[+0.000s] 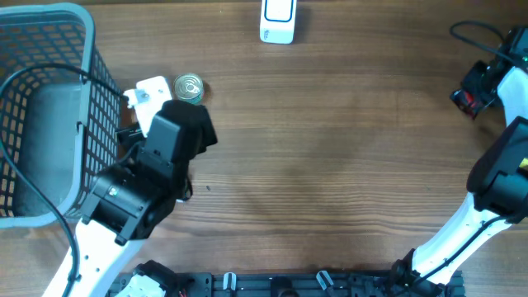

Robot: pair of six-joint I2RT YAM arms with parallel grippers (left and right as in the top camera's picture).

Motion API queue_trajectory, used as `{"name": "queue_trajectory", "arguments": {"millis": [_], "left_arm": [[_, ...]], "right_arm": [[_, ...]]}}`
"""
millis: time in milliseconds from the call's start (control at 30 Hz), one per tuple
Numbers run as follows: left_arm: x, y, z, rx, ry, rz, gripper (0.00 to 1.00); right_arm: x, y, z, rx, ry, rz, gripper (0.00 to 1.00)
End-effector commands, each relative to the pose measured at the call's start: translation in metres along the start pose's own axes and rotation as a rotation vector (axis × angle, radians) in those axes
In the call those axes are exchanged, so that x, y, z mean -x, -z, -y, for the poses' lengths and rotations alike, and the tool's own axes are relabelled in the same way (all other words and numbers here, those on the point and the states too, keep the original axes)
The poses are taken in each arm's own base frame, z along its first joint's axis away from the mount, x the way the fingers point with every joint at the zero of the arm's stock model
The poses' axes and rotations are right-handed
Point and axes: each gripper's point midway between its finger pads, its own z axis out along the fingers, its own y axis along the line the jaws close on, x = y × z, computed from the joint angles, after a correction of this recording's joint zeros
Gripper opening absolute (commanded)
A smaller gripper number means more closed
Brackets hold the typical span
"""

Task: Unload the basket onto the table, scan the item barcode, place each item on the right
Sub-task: 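Lower the pack onto the table near the yellow bottle and open the right gripper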

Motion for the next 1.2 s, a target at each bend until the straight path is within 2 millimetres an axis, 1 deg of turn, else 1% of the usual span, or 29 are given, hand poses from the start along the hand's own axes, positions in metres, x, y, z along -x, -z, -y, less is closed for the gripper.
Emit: {"name": "queue_trajectory", "arguments": {"millis": [0,133,167,333,433,467,533,633,767,800,833,1000,1033,1100,1133,1167], "left_arm": [[-0.006,0.002,0.015,-0.045,-0.026,-0.008,1.0],[-0.009,0.003,0.022,-0.062,-0.038,-0.012,1.0],[-0.009,0.002,0.025,-0.067,-0.042,-0.013,1.0],[-0.015,-0.001,0.036,-0.088,-0.062,-0.032,1.0],[-0.017,-0.003,0.042,-0.097,-0.072,-0.035,1.0],[-0.018,-0.003,0.045,-0.102,-0.076,-0.035,1.0],[-0.019,-0.004,0.049,-0.109,-0.081,-0.036,1.0],[-0.02,-0.004,0.051,-0.11,-0.084,-0.037,1.0],[-0.02,-0.004,0.051,-0.11,-0.084,-0.037,1.0],[-0.02,-0.004,0.051,-0.11,-0.084,-0.037,1.0],[-0.02,-0.004,0.051,-0.111,-0.083,-0.037,1.0],[-0.02,-0.004,0.051,-0.111,-0.084,-0.037,1.0],[-0.02,-0.004,0.051,-0.111,-0.084,-0.037,1.0],[-0.02,-0.004,0.051,-0.111,-0.084,-0.037,1.0],[-0.02,-0.004,0.051,-0.111,-0.084,-0.038,1.0],[-0.02,-0.004,0.051,-0.111,-0.084,-0.037,1.0]], "right_arm": [[-0.008,-0.005,0.019,-0.089,-0.024,-0.006,0.05],[-0.017,-0.011,0.045,-0.144,-0.045,-0.029,0.05],[-0.018,-0.012,0.056,-0.147,-0.067,-0.035,0.05],[-0.016,-0.014,0.086,-0.148,-0.13,-0.039,0.05],[-0.014,-0.015,0.096,-0.134,-0.154,-0.037,0.04],[-0.014,-0.015,0.096,-0.115,-0.15,-0.038,0.05],[-0.012,-0.016,0.089,-0.062,-0.146,-0.036,0.05],[-0.01,-0.016,0.083,-0.035,-0.145,-0.031,0.05],[-0.009,-0.017,0.081,-0.033,-0.142,-0.026,0.06],[-0.009,-0.017,0.081,-0.033,-0.142,-0.025,0.09],[-0.009,-0.017,0.081,-0.034,-0.141,-0.024,0.09],[-0.01,-0.024,0.081,-0.033,-0.142,-0.021,0.08],[-0.01,-0.026,0.081,-0.033,-0.142,-0.02,0.1],[-0.012,-0.031,0.081,-0.034,-0.142,-0.027,0.19],[-0.016,-0.036,0.081,-0.036,-0.141,-0.039,0.28],[-0.018,-0.038,0.081,-0.036,-0.141,-0.044,0.29]]}}
